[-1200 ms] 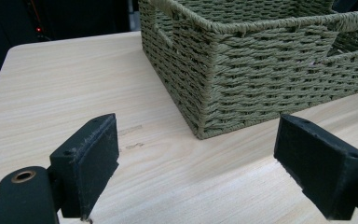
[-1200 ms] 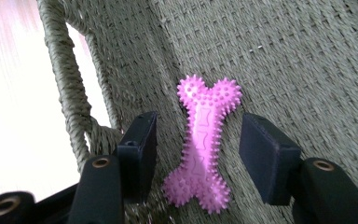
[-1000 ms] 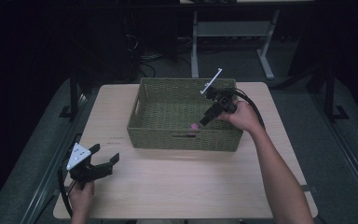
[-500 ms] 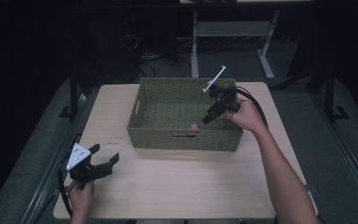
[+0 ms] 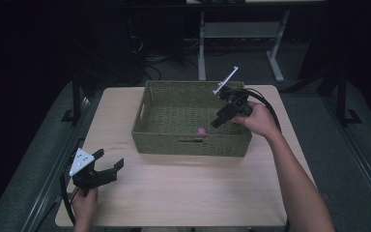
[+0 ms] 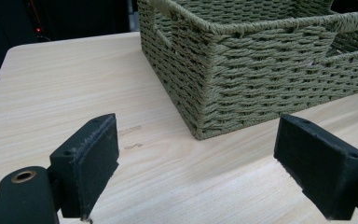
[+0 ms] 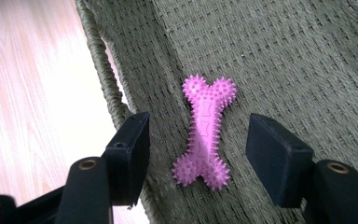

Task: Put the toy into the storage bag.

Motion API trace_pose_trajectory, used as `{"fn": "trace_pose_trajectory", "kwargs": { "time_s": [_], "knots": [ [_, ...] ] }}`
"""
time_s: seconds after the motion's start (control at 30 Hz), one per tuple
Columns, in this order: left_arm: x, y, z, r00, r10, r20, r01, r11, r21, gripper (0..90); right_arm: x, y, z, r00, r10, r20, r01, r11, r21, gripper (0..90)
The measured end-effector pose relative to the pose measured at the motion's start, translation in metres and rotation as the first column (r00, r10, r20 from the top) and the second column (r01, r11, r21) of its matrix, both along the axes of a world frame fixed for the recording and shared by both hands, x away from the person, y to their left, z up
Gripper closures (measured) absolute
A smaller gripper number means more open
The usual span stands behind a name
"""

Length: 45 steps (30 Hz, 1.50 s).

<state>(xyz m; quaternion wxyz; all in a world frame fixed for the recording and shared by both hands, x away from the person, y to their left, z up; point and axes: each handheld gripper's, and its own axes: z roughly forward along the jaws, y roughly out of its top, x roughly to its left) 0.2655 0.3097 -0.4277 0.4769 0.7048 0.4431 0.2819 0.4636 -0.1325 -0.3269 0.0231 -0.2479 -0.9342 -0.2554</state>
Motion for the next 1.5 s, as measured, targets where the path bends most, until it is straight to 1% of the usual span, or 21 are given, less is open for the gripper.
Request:
{"fn": "trace_pose_trajectory", "kwargs": {
  "time_s": [0.13, 0.67, 0.97, 1.27, 1.33, 1.5],
  "knots": [
    [0.0, 0.0, 0.0, 1.0, 0.001, -0.001, -0.001, 1.0, 0.001, 13.3, -0.003, -0.003, 0.002, 1.0, -0.003, 0.006, 0.003, 1.0, 0.012, 38.8],
    [0.0, 0.0, 0.0, 1.0, 0.001, -0.001, -0.001, 1.0, -0.001, 13.3, -0.019, -0.012, 0.01, 0.9995, -0.01, 0.029, 0.009, 0.999, 0.032, 37.6],
    [-0.001, 0.0, 0.0, 1.0, 0.002, -0.001, -0.002, 1.0, -0.003, 13.3, -0.031, -0.013, 0.018, 0.9987, 0.001, 0.051, -0.003, 0.999, 0.039, 37.0],
    [-0.001, -0.001, 0.0, 1.0, 0.0, -0.001, 0.0, 1.0, 0.0, 13.3, -0.042, -0.018, 0.017, 0.9985, 0.004, 0.055, -0.007, 0.999, 0.047, 35.7],
    [-0.001, -0.001, 0.0, 1.0, 0.0, -0.001, 0.0, 1.0, 0.0, 13.3, -0.044, -0.019, 0.016, 0.9987, -0.001, 0.051, -0.001, 0.999, 0.049, 35.5],
    [-0.001, -0.001, 0.001, 1.0, 0.001, -0.001, -0.001, 1.0, -0.001, 13.3, -0.05, -0.023, 0.015, 0.9983, -0.005, 0.059, 0.002, 0.998, 0.058, 35.2]
  ]
}}
